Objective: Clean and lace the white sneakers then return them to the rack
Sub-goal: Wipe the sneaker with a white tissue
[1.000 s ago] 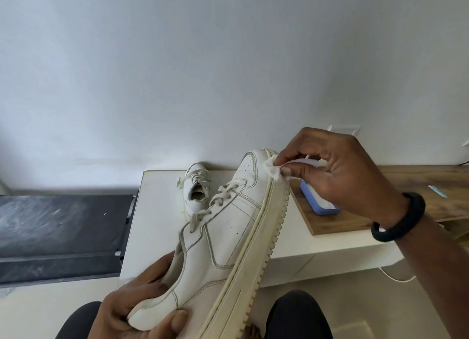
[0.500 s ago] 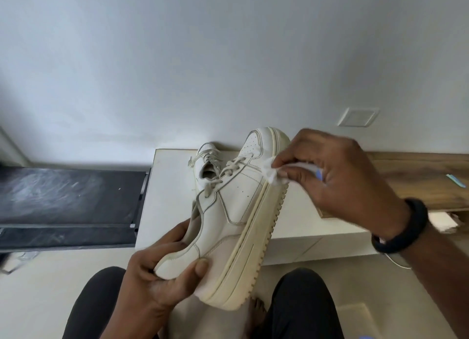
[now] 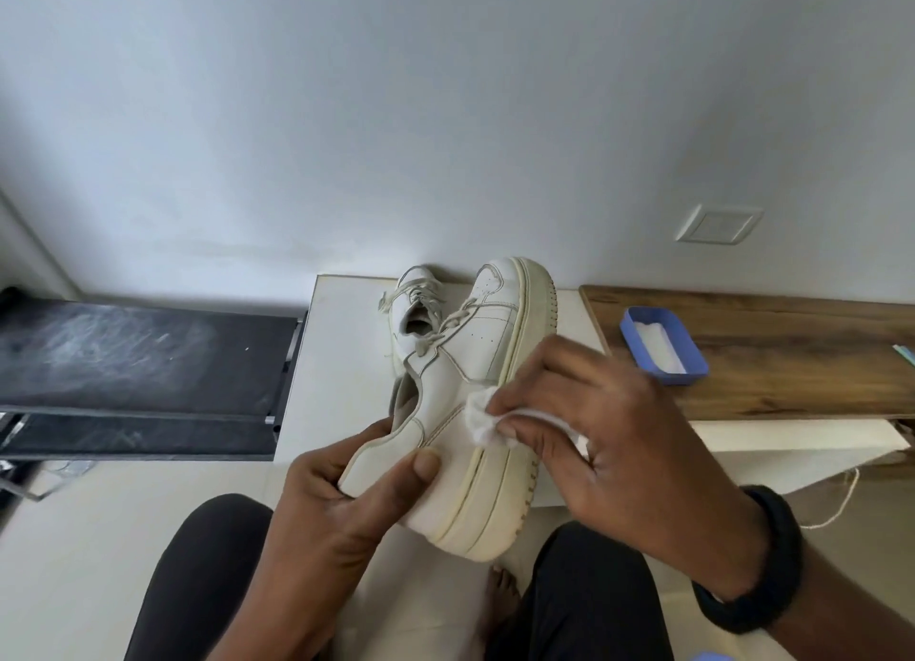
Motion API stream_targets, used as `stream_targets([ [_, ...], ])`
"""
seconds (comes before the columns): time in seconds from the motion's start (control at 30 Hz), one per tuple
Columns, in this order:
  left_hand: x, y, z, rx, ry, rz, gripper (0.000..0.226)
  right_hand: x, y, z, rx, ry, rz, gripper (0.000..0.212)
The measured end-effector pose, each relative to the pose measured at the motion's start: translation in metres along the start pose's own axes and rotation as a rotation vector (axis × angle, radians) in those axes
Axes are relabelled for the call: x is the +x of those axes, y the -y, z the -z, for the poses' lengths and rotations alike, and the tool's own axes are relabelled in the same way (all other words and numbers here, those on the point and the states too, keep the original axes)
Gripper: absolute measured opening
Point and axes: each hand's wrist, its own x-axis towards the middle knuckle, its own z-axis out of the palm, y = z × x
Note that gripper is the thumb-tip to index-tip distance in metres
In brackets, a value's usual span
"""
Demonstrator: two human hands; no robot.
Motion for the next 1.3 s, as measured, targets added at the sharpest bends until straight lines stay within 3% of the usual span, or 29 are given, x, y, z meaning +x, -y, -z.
stream_targets([
  [0.13, 0.005, 0.006, 0.006, -0.053, 0.041, 0.072, 0.059, -0.006, 0.0, -0.001, 0.036, 0.027, -0.001, 0.014],
  [0.33, 0.005, 0.01, 0.01, -0.076, 0.201, 0.148, 0.041, -0.003, -0.017, -0.006, 0.116, -0.021, -0.14, 0.013],
  [0.63, 0.011, 0.011, -0.01, 0.15, 0.052, 0.071, 0.034, -0.014, -0.021, -0.019, 0.225, 0.015, -0.187, 0.011],
  [0.8, 0.019, 0.003, -0.015, 0.122, -0.075, 0.087, 0.029, -0.019, -0.017, -0.023, 0.033, -0.039, -0.061, 0.015],
  [1.0, 0.018, 0.005, -0.017, 0.058, -0.077, 0.161, 0.033, -0.021, -0.014, -0.027, -0.124, -0.233, -0.087, 0.021],
  [1.07, 0.018, 0.004, -0.017, -0.005, -0.09, 0.201, 0.044, -0.026, -0.011, -0.028, -0.138, -0.193, -0.054, 0.031],
  [1.2, 0.021, 0.0, -0.016, -0.251, -0.101, 0.305, 0.046, -0.032, -0.014, -0.032, -0.184, -0.003, -0.047, 0.083],
  [1.3, 0.021, -0.004, -0.016, -0.336, -0.053, 0.384, 0.051, -0.029, -0.021, -0.033, -0.139, -0.092, -0.002, 0.08],
])
